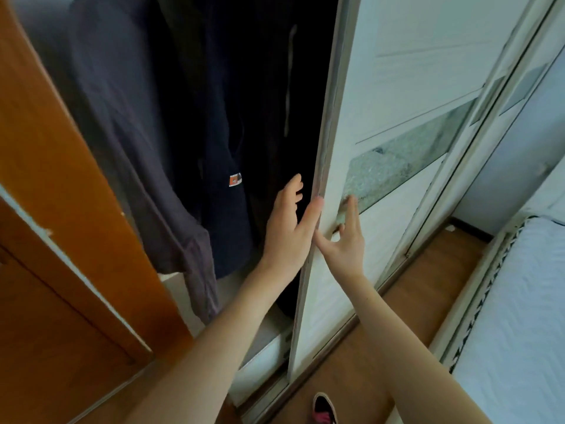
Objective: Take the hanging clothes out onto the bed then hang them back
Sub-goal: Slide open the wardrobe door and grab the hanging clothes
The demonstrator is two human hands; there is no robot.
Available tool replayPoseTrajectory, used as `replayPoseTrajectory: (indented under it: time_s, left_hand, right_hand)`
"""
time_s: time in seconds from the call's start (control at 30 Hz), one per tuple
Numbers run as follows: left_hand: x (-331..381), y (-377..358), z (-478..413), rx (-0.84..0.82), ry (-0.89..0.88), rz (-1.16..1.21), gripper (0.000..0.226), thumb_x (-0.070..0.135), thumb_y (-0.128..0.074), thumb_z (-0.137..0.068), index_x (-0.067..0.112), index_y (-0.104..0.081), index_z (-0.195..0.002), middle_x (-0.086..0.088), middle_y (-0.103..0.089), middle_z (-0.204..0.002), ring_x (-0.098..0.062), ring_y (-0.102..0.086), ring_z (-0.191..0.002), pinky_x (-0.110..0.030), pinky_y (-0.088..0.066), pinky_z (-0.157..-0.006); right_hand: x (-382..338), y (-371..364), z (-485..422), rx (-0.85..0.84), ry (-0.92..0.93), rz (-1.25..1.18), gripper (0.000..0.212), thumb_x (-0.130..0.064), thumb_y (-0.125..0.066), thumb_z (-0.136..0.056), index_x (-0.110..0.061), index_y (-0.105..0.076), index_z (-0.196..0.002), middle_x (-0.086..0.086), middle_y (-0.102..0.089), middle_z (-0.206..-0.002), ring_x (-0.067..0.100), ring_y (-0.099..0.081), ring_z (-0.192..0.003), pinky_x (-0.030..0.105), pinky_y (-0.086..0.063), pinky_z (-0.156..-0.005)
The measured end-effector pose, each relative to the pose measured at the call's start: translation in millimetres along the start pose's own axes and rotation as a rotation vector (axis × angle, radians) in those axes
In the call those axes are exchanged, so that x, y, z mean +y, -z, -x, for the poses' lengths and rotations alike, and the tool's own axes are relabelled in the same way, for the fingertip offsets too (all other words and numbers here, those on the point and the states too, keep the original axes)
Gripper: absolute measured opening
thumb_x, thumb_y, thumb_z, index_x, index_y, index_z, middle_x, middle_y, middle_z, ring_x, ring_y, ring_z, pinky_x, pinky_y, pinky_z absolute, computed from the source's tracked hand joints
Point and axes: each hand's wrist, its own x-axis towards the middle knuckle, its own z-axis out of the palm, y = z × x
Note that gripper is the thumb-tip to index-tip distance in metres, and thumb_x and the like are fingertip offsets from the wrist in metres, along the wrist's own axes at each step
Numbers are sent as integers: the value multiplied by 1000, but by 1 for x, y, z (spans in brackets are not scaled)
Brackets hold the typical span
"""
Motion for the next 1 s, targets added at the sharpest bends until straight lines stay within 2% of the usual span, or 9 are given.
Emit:
replayPoseTrajectory:
  time_s: [0.07, 0.13, 0.23, 0.33, 0.4, 0.5, 0.63, 0.83, 1.0]
  left_hand:
    - [-11, -26, -32, -69, 68, 105, 50, 31, -50, -98, 20, -39, -145, 0, -50, -144, -9, -50, -129, -33, -39, -111]
    - [-18, -50, -55, -124, 52, 175, 34, 27, -48, -98, 23, -53, -132, 3, -63, -129, -6, -58, -121, -34, -43, -108]
    - [-22, -83, -81, -124, 36, 241, 24, 19, -49, -99, 30, -59, -118, 10, -68, -118, -2, -61, -116, -24, -44, -102]
    - [-21, -116, -107, -133, 33, 274, 26, 15, -51, -98, 26, -60, -120, 11, -68, -119, -1, -60, -117, -15, -44, -97]
    - [-23, -138, -123, -120, 33, 256, 26, 14, -52, -97, 23, -62, -120, 10, -69, -116, -2, -62, -114, -14, -45, -94]
    - [-28, -168, -148, -34, 21, 186, 25, 15, -57, -95, 15, -67, -118, -1, -70, -115, -9, -66, -107, -17, -49, -86]
    - [-28, -202, -176, 33, -6, 79, 20, 15, -62, -92, 8, -70, -108, -7, -71, -107, -8, -68, -95, -9, -48, -75]
    - [-23, -248, -209, 43, 11, 53, 15, 18, -63, -91, 9, -70, -101, 11, -70, -89, 9, -65, -83, -4, -44, -70]
    - [-22, -279, -233, 58, 1, 24, 18, 19, -65, -89, 5, -71, -98, 14, -67, -81, 15, -63, -77, -2, -44, -65]
  right_hand:
    - [15, 7, -16, 8, 17, 21, 115, -74, -61, -68, -21, -11, -156, -8, -14, -163, 0, -10, -148, 39, -31, -116]
    - [31, 14, -34, 14, 38, 45, 115, -72, -62, -69, -17, -12, -156, -4, -15, -163, 2, -10, -148, 36, -28, -117]
    - [53, 30, -64, 5, 65, 57, 117, -75, -60, -69, -13, -11, -156, 0, -14, -163, 3, -7, -149, 28, -22, -119]
    - [76, 47, -96, -4, 78, 54, 119, -77, -57, -69, -11, -11, -156, 2, -14, -163, 6, -7, -149, 33, -23, -119]
    - [92, 59, -117, -8, 81, 41, 119, -77, -57, -69, -10, -11, -156, 3, -14, -163, 7, -7, -150, 36, -25, -118]
    - [111, 75, -146, -8, 85, 32, 119, -78, -56, -70, -9, -11, -155, 4, -13, -163, 8, -6, -150, 36, -24, -118]
    - [134, 91, -179, -13, 82, 56, 120, -80, -53, -69, -9, -11, -156, 3, -13, -163, 7, -5, -150, 34, -22, -119]
    - [165, 113, -222, -6, 57, 80, 119, -80, -52, -69, -10, -10, -156, 0, -12, -164, 7, -6, -150, 36, -25, -118]
    - [186, 131, -253, -10, 44, 104, 116, -76, -56, -72, -12, -9, -156, -2, -10, -164, 6, -7, -149, 36, -24, -118]
